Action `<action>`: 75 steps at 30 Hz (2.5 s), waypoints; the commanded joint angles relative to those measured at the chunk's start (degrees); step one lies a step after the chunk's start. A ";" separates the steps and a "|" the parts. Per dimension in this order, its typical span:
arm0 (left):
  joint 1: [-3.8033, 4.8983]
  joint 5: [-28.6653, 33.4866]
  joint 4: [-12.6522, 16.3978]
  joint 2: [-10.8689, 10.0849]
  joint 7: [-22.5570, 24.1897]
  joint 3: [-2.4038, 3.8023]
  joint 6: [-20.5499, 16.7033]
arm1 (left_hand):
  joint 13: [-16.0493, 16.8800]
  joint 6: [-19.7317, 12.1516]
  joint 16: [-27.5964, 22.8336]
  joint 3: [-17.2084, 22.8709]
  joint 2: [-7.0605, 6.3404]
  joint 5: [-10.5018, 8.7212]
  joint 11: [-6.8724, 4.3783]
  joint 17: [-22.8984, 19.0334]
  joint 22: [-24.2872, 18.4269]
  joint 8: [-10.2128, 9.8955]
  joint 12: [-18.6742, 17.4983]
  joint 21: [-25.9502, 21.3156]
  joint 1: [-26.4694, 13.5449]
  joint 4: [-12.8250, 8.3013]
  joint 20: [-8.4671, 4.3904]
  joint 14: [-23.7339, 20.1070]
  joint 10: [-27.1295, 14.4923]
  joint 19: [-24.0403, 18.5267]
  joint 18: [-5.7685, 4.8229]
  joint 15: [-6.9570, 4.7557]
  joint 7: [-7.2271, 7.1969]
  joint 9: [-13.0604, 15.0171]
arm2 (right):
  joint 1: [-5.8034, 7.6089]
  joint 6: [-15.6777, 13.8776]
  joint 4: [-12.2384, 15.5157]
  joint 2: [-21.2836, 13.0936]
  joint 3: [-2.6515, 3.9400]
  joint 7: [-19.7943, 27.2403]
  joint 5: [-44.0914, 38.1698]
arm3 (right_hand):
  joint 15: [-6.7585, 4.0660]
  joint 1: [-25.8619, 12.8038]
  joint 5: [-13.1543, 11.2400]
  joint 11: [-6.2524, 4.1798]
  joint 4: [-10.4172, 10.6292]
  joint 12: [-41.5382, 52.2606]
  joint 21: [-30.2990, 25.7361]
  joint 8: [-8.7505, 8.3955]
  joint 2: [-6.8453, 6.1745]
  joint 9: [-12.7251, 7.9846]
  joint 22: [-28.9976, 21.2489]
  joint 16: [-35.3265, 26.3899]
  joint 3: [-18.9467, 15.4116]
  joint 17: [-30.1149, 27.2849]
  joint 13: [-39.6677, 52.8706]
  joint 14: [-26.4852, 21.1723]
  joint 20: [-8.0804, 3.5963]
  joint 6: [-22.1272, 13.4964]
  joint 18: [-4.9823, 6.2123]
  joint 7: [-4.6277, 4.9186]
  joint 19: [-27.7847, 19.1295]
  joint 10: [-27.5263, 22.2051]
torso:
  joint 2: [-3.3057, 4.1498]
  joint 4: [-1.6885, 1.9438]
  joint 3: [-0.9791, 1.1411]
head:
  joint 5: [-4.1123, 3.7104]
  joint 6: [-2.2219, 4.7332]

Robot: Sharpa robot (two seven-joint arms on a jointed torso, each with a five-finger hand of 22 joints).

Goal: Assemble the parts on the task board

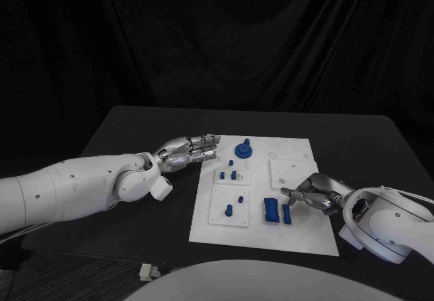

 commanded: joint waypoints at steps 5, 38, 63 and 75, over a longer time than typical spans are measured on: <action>-0.15 0.38 0.08 0.11 1.25 0.06 0.57 | 0.08 0.04 0.20 -0.06 0.39 0.36 0.38 0.08 0.09 0.17 0.39 0.25 -0.02 -0.29 0.09 0.17 0.15 0.13 -0.22 0.31 0.02 0.04 | -0.27 1.30 -0.08 0.32 0.01 -1.50 -0.54 | 0.51 -0.22 -0.29 0.42 0.11 0.20 -0.56 -0.61 0.00 -0.30 10.73 -0.34 -0.37 2.01 15.07 3.67 0.42 -0.64 0.17 0.18 0.22 5.87 | 0.01 0.02 0.00 | 0.00 -0.01; -0.36 0.38 -0.11 0.01 1.47 0.06 0.67 | 0.08 0.02 0.22 0.00 0.42 0.41 0.49 0.09 0.19 0.15 0.39 0.31 -0.02 -0.40 0.09 0.21 0.16 0.20 -0.24 0.36 -0.06 0.03 | -0.49 -4.41 1.78 0.18 0.01 -0.12 -8.56 | 1.56 0.58 -3.23 2.05 0.11 0.20 -1.40 -4.80 0.01 -4.74 10.56 -0.68 -1.31 1.37 15.07 3.64 1.26 -6.16 0.26 2.12 0.04 5.87 | 0.00 0.01 0.00 | 0.12 -0.01; 1.64 0.38 8.57 -6.27 15.56 0.13 -12.08 | 0.45 6.90 -0.03 -2.88 -0.76 -1.98 -3.53 -0.11 -1.11 0.82 2.77 -0.02 -3.15 7.67 -3.05 -0.43 3.14 -0.65 0.60 -4.10 0.71 0.54 | 10.13 -30.03 3.97 -3.71 0.05 28.95 14.04 | 4.04 2.33 -5.33 2.39 -0.06 -52.44 -52.01 -3.33 1.02 -9.45 -11.05 -43.45 -4.21 -50.44 -31.03 -12.19 3.57 -0.56 7.00 1.99 -19.71 -14.54 | -0.03 0.02 0.00 | -1.06 -0.01; 3.28 0.38 9.18 -4.12 18.84 0.11 -16.50 | -0.24 5.01 -0.21 -8.13 2.21 -21.19 -11.66 -0.28 -3.39 0.21 -2.94 -1.08 -18.52 9.09 -7.89 -0.94 0.23 -1.79 0.60 -9.10 -4.52 0.26 | 8.94 -23.03 -2.34 -1.37 0.03 52.59 42.25 | 11.10 -3.13 -19.71 7.69 0.10 -85.97 -74.62 -6.38 -0.36 -15.26 -66.58 -84.16 -7.14 -73.57 -66.67 -73.34 13.40 -25.52 3.19 -4.05 -78.42 -55.87 | -1.31 -0.60 -0.26 | -0.12 -0.01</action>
